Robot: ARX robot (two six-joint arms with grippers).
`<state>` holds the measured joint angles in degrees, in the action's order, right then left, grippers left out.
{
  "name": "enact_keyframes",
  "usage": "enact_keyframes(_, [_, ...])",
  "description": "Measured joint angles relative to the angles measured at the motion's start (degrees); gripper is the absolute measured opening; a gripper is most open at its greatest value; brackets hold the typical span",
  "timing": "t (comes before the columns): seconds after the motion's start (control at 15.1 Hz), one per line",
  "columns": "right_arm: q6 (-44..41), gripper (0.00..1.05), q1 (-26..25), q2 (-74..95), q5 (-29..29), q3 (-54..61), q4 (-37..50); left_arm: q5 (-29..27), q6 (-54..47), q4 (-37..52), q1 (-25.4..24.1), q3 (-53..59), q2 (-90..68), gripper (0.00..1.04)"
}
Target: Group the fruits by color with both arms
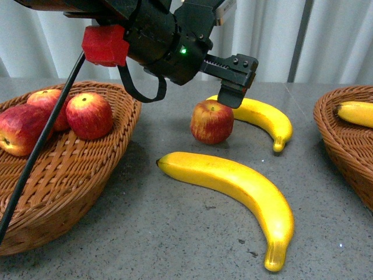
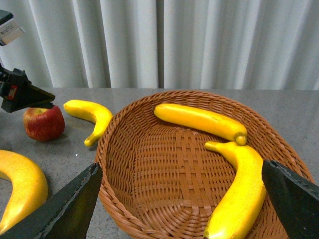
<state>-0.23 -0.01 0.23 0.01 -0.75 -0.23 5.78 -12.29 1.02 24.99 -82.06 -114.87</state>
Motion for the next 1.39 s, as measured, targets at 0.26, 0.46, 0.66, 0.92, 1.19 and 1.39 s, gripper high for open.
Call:
enact_keyframes(0.26, [0.00,0.98,0.00,0.00,0.00,0.00,0.00,-0.70,0.26,-0.13,0.13,-0.66,-2.19,0.98])
enact_keyframes(0.46, [0.00,0.98,0.00,0.00,0.00,0.00,0.00,-0.13,0.52,0.04,0.20,-0.63,-3.54,0.98])
enact_keyframes(0.66, [0.00,0.98,0.00,0.00,0.00,0.00,0.00,0.28,1.33,-0.20,0.59,-0.63,-4.37,0.98])
enact_keyframes(0.92, [0.00,0.98,0.00,0.00,0.00,0.00,0.00,0.66,1.33,-1.36,1.07,-0.11,-4.98,0.91])
enact_keyframes(1.19, [0.00,0.98,0.00,0.00,0.00,0.00,0.00,0.63,1.31,-2.21,1.07,-0.42,-4.98,0.63])
enact_keyframes(1.39, [0.00,0.98,0.00,0.00,0.00,0.00,0.00,-2.99,2.60,-0.57,1.05,0.79,-3.04,0.62])
